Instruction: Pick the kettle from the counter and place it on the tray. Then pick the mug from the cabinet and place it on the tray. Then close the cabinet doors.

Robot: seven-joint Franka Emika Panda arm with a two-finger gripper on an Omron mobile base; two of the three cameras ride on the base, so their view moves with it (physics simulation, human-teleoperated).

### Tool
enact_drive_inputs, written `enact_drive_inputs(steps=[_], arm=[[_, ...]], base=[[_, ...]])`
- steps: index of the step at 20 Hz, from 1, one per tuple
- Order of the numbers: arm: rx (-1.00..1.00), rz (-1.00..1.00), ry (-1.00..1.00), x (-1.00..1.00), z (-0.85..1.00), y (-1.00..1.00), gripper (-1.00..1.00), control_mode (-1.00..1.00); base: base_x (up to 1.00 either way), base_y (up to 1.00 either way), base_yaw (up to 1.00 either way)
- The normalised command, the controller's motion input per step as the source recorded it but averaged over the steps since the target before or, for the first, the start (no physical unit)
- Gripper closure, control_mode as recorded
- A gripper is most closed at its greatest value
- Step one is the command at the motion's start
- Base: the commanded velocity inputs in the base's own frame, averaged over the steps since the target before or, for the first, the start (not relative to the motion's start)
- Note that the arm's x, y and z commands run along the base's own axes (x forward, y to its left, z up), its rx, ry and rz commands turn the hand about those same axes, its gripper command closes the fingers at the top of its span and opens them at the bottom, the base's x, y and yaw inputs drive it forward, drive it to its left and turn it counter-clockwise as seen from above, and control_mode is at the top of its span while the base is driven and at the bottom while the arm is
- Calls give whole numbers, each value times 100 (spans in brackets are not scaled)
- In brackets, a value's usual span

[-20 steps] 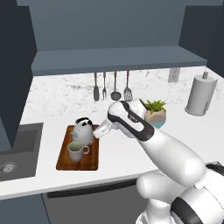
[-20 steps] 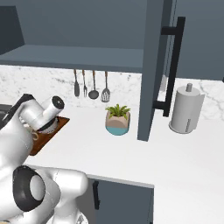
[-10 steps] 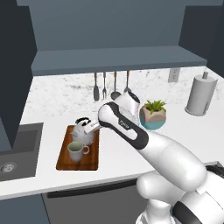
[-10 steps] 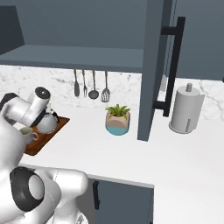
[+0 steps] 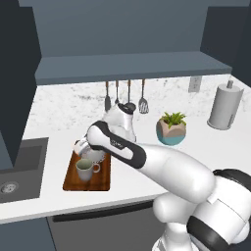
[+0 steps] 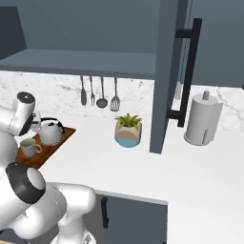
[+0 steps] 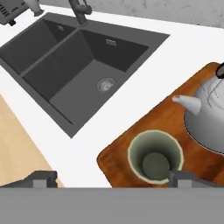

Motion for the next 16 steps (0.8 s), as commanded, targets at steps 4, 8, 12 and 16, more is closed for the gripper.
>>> enact_drive_inputs(steps=[4, 8, 12, 16], arm=[[-10, -3, 1, -9, 0, 53, -100, -100], [-7, 0, 0, -14, 0, 23, -100, -100], [-6, 0, 0, -17, 0, 17, -100, -100], [-3, 0, -6, -21, -2, 22, -100, -100]], base=[[0, 0, 0], [0, 0, 0], [0, 0, 0], [0, 0, 0]])
